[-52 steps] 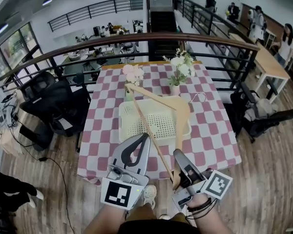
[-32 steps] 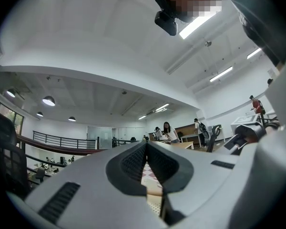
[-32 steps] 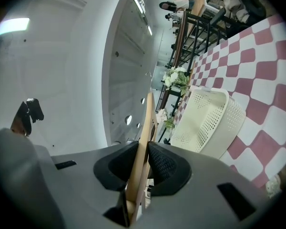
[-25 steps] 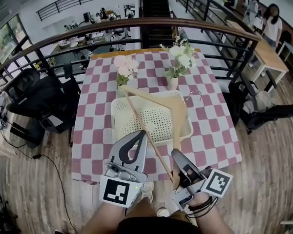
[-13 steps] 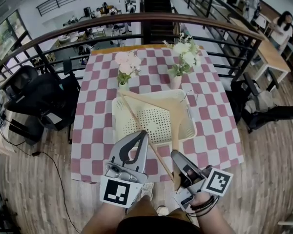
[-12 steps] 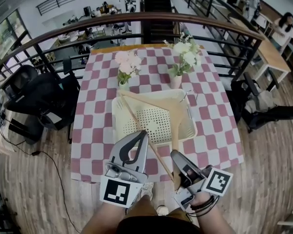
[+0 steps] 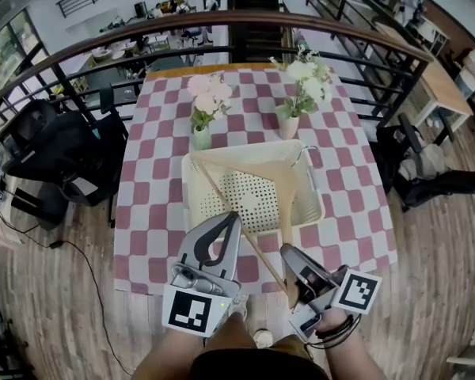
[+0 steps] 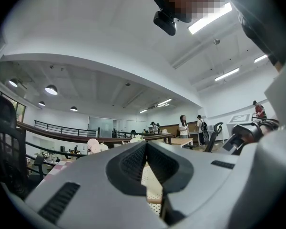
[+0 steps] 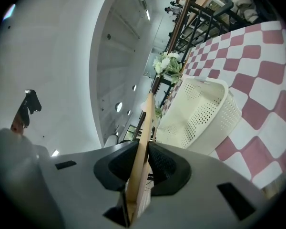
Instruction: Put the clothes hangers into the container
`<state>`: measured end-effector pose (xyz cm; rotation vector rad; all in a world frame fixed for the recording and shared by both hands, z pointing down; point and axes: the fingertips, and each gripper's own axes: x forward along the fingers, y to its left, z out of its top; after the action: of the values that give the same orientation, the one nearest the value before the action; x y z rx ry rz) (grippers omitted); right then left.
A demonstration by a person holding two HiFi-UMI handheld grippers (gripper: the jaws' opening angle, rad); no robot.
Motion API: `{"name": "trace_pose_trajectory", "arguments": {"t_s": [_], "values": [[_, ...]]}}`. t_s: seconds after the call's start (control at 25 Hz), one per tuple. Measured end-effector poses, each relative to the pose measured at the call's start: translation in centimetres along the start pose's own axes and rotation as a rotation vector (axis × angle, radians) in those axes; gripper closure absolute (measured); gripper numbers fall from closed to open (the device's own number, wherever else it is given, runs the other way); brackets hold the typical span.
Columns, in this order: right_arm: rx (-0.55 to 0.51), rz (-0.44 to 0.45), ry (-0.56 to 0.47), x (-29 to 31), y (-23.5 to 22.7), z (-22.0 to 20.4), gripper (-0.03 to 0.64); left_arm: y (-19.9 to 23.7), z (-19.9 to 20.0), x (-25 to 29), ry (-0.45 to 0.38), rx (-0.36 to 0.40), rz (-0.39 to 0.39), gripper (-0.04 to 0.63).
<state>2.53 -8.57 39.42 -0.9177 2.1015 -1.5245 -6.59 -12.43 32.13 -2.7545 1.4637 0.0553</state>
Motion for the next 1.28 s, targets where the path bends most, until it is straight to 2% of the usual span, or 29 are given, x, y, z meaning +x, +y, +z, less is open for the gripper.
{"name": "trace_pose_trajectory", "arguments": {"t_s": [0.76,1.28], "values": [[-0.021,-0.082,0.046,2.0,-1.4,-0.3,0.54,2.1,-0.5,0.5,0.003,-0.009,-0.016,0.588],[-0.065,-0.124,0.034,2.9,-1.2,0.5,0.54,2.7,-0.2,1.6,-0.015,-0.006,-0.088,0.588]]}}
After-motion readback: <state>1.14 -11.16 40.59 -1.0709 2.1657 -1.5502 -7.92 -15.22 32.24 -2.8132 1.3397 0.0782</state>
